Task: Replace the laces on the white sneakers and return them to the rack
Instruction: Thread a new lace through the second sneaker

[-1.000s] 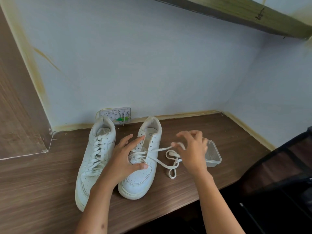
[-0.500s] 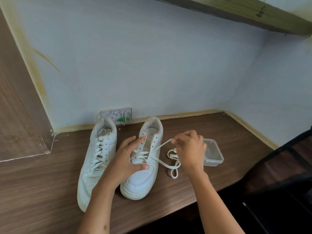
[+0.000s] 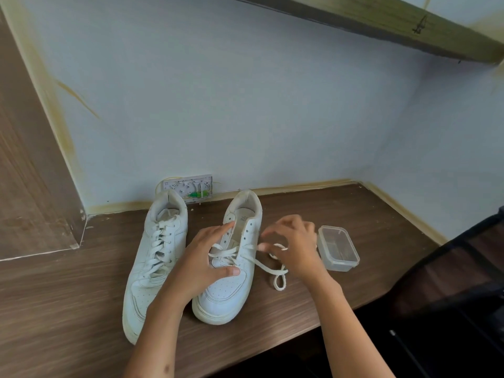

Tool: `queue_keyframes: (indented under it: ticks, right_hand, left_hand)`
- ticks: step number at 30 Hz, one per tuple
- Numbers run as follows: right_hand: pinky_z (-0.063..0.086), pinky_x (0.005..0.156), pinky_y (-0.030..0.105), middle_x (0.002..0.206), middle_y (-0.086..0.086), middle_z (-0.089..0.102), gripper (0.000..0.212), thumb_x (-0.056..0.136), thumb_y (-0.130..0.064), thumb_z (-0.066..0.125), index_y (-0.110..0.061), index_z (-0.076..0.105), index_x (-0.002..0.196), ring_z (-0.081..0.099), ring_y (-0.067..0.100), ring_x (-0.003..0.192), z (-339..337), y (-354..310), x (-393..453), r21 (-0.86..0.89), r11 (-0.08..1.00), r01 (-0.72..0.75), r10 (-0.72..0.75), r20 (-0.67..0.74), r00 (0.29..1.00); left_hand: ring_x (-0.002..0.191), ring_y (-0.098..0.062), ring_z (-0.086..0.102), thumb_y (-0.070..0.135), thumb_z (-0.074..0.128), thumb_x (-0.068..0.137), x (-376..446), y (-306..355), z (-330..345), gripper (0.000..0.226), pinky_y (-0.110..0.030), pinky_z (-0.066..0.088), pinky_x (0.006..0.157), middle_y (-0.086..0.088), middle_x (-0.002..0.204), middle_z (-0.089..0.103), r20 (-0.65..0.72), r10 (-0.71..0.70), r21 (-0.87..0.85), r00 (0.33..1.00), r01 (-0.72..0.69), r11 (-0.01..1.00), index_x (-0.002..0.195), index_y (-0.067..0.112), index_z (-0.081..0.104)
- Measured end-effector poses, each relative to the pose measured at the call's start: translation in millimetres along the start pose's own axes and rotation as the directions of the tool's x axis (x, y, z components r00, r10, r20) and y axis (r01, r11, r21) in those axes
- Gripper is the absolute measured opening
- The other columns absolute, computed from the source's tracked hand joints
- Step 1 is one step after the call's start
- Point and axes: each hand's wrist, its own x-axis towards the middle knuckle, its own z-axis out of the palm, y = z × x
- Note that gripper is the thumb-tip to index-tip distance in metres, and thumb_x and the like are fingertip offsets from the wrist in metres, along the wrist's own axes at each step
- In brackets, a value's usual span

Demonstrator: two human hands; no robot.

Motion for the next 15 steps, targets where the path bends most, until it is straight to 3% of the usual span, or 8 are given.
queue_keyframes:
  ticks: [3, 7, 12, 15]
  right_hand:
    - [0.027, 0.092, 0.031, 0.117, -0.014, 0.046, 0.022, 0.08, -0.054, 0.07, -0.037, 0.071, 0.093, 0.027, 0.012, 0.11, 12.6, -7.7, -2.5, 0.0, 0.995, 0.104, -0.103, 0.061, 0.993]
    - [0.028, 0.089, 0.032, 0.114, -0.014, 0.051, 0.012, 0.089, -0.042, 0.065, -0.034, 0.072, 0.095, 0.034, 0.014, 0.107, 19.5, -11.1, -0.8, -0.122, 0.988, 0.099, -0.103, -0.027, 0.994]
    - [0.031, 0.082, 0.035, 0.102, -0.007, 0.053, 0.009, 0.092, -0.022, 0.061, -0.026, 0.067, 0.088, 0.047, 0.021, 0.096, 5.7, 0.8, 1.6, -0.127, 0.978, -0.168, 0.108, -0.382, 0.918]
    - [0.032, 0.083, 0.036, 0.102, -0.006, 0.051, 0.01, 0.095, -0.028, 0.06, -0.025, 0.066, 0.088, 0.049, 0.021, 0.095, 3.7, 7.6, 0.8, -0.117, 0.957, -0.265, 0.195, -0.415, 0.889]
  left_hand:
    - [0.109, 0.02, 0.04, 0.031, 0.088, 0.065, 0.1, -0.4, -0.8, 0.093, 0.005, 0.033, 0.078, 0.026, 0.133, 0.038, 0.002, -0.003, 0.003, 1.0, 0.003, 1.0, 0.139, 0.053, 0.037]
    - [0.11, 0.021, 0.04, 0.03, 0.088, 0.066, 0.0, 0.0, -0.4, 0.093, 0.005, 0.033, 0.079, 0.028, 0.132, 0.038, 0.004, -0.002, 0.007, 1.0, 0.002, 1.0, 0.139, 0.054, 0.036]
    - [0.117, 0.025, 0.031, 0.033, 0.086, 0.067, 0.4, 1.1, -0.7, 0.092, -0.002, 0.031, 0.087, 0.033, 0.132, 0.034, 0.017, 0.003, 0.016, 1.0, -0.003, 1.0, 0.139, 0.056, 0.034]
    - [0.114, 0.027, 0.031, 0.035, 0.086, 0.067, 0.1, 1.8, 0.6, 0.09, -0.004, 0.031, 0.087, 0.034, 0.131, 0.033, 0.018, 0.003, 0.026, 1.0, -0.003, 1.0, 0.139, 0.054, 0.035]
